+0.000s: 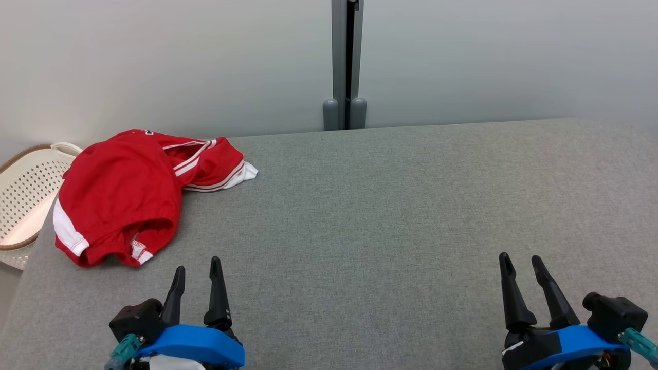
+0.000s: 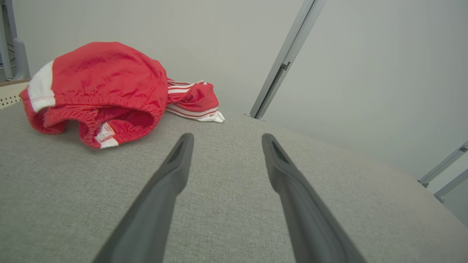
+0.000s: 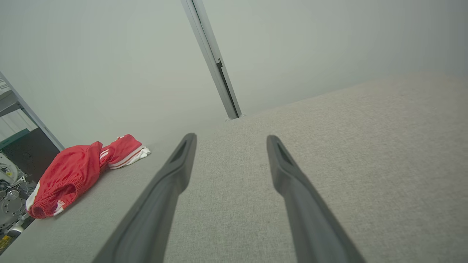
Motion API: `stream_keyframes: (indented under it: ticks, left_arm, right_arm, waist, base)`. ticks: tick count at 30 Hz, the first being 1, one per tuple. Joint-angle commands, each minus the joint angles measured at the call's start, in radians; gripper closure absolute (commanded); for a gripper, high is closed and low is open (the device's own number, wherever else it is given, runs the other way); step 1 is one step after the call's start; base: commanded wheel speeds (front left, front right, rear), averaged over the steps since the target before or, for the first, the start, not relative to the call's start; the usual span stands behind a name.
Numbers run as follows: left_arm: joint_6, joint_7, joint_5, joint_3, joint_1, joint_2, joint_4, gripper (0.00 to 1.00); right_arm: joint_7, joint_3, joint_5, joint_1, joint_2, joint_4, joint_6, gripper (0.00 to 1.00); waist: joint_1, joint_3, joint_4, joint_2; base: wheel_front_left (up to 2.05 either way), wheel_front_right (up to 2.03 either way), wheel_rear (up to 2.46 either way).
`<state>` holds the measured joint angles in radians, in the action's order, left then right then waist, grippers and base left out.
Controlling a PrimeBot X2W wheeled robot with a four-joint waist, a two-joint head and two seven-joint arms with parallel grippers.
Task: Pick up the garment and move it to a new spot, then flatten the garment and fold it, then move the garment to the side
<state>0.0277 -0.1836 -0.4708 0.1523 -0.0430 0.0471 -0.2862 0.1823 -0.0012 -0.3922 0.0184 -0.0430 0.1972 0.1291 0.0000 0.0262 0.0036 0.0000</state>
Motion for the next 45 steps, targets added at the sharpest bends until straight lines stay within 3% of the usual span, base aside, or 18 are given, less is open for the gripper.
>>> stream_keyframes:
  ticks: [1, 31, 45]
  left_arm:
    - [0.006, -0.008, 0.022, 0.008, -0.016, 0.004, 0.007, 0.00]
    - [0.048, -0.069, 0.206, 0.045, -0.018, 0.004, -0.048, 0.00]
    - [0.055, -0.083, 0.240, 0.055, -0.024, 0.004, -0.089, 0.00]
  right_arm:
    - [0.010, 0.000, 0.024, -0.005, -0.008, -0.012, 0.002, 0.00]
    - [0.072, 0.004, 0.259, -0.020, -0.010, -0.012, 0.002, 0.00]
    - [0.085, 0.003, 0.287, -0.012, -0.010, 0.027, 0.003, 0.00]
  waist:
    - [0.0000, -0.001, 0.000, 0.0000]
    - [0.0000, -0.007, 0.001, 0.0000]
    - [0.0000, -0.007, 0.003, 0.0000]
  base:
    - [0.00, 0.00, 0.00]
    - [0.00, 0.00, 0.00]
    - [0.00, 0.00, 0.00]
